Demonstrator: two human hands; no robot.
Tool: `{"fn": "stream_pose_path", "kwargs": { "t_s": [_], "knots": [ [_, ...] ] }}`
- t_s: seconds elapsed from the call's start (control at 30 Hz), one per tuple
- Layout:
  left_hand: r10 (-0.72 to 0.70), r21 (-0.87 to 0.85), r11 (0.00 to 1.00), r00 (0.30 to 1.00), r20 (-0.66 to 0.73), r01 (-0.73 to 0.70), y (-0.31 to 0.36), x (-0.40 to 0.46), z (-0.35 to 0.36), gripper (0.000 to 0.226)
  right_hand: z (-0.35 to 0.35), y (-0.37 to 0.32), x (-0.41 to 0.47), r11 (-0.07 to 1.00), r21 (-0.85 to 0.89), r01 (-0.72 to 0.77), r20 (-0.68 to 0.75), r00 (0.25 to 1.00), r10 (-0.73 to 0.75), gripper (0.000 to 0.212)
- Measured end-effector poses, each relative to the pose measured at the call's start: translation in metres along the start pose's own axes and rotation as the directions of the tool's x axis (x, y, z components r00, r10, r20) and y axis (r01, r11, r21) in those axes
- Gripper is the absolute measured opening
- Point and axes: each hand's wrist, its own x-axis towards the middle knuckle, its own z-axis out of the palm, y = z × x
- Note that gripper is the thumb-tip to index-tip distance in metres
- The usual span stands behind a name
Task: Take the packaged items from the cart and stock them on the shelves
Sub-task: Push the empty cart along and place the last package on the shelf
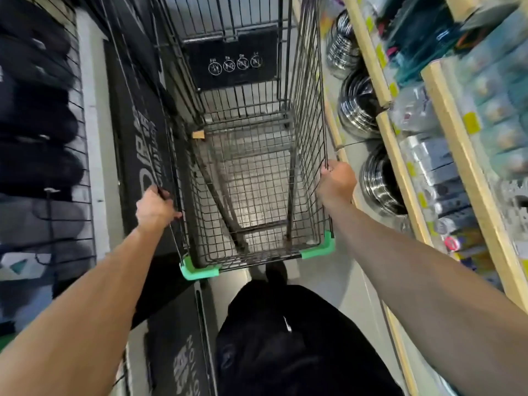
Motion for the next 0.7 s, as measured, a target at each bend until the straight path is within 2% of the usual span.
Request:
{"fn": "stream_pose_path", "kwargs": {
  "t_s": [0.13,0.27,0.33,0.4,0.5,0.6,0.7],
  "knots": [
    [-0.016,0.049,0.999,1.000,0.014,0.015,0.040,0.038,-0.006,0.010,0.017,-0.032,0.044,0.997,-0.054,0.053,0.014,0.999,-0.052,0.030],
    [-0.085,0.036,0.996,0.995,0.045,0.083,0.073,0.086,-0.011,0.024,0.027,-0.070,0.074,0.981,-0.153,0.121,0.072,0.991,-0.111,0.034],
    [-0.078,0.126,0.989,0.997,0.012,0.076,0.103,0.102,-0.018,0.016,0.031,-0.089,0.091,0.974,-0.176,0.140,0.097,0.988,-0.124,0.041],
    [-0.052,0.263,0.963,0.999,-0.005,0.051,0.128,0.114,-0.024,0.009,0.038,-0.107,0.104,0.973,-0.186,0.138,0.101,0.988,-0.121,0.035],
    [-0.084,0.325,0.943,0.996,0.022,0.072,0.158,0.136,-0.033,0.017,0.047,-0.130,0.125,0.966,-0.228,0.123,0.102,0.990,-0.102,0.018],
    [-0.129,0.402,0.911,0.990,0.056,0.096,0.183,0.155,-0.040,0.019,0.049,-0.154,0.139,0.945,-0.300,0.128,0.109,0.989,-0.100,0.020],
    [-0.116,0.478,0.874,0.993,0.032,0.086,0.200,0.174,-0.045,0.022,0.050,-0.175,0.152,0.927,-0.365,0.091,0.114,0.992,-0.053,0.021]
  ]
}}
